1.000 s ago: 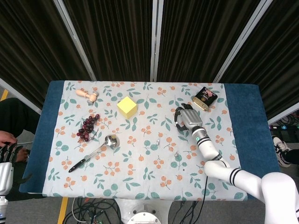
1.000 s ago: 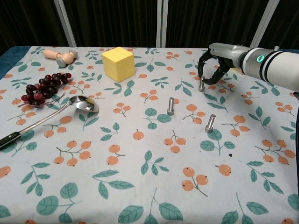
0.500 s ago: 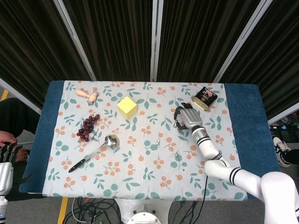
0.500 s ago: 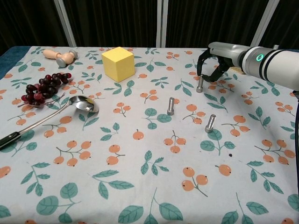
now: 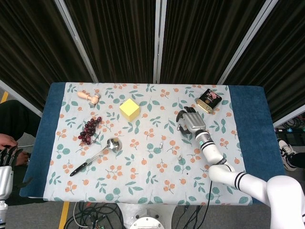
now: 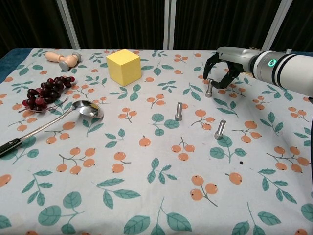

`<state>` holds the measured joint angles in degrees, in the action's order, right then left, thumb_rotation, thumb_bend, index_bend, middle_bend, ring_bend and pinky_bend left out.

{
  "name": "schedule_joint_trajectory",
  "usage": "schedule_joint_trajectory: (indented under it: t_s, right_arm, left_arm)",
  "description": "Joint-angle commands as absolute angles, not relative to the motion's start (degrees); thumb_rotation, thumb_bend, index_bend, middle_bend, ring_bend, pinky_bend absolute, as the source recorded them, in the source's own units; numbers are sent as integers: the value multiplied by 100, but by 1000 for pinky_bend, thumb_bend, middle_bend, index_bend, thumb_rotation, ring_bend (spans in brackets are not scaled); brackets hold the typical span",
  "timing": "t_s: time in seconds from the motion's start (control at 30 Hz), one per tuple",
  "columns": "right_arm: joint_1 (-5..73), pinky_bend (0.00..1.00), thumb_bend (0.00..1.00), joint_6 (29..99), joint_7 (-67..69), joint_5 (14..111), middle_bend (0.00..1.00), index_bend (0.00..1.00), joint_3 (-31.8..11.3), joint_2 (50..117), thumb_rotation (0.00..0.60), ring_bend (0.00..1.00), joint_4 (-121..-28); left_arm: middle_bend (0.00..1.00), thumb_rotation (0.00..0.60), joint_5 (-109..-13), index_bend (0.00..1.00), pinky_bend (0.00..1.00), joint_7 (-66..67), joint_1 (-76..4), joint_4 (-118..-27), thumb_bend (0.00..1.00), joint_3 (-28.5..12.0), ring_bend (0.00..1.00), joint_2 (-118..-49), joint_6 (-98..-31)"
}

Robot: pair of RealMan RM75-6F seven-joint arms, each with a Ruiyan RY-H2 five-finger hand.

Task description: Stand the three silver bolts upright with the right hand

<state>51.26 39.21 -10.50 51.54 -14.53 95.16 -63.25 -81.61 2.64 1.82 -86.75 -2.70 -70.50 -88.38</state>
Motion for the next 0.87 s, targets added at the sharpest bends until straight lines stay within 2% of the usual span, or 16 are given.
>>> schedule_joint_trajectory:
  t_s: [0.03,0.27,0.5,0.7,0.87]
  right_arm:
    - [5052,0,370,4064,-1094,5255,189,274,-1415,9320,600,0,-6612]
    - [4313,0,371,5210,-1104,5916,178,219,-1190,8197,600,0,-8085]
    - [2899,0,372,7137,-610,7127,152,190,-576,7052,600,0,-9254]
    - [1903,0,372,8268,77,7874,142,183,-112,6570,600,0,-9647]
    - [1416,0,372,8733,234,8243,142,183,137,6512,600,0,-9686]
  left_arm:
    - [67,600,-8168,146,0,258,177,-8672,14,-275,0,-7049,-8840]
    - [67,600,-8213,146,0,237,144,-8662,15,-304,0,-7034,-8860]
    - [67,600,-8287,146,0,298,109,-8615,14,-334,0,-7097,-8929]
    - [67,600,-8358,146,0,396,63,-8679,14,-353,0,-7090,-8960]
    - [67,600,-8383,146,0,486,33,-8781,14,-345,0,-7046,-8938]
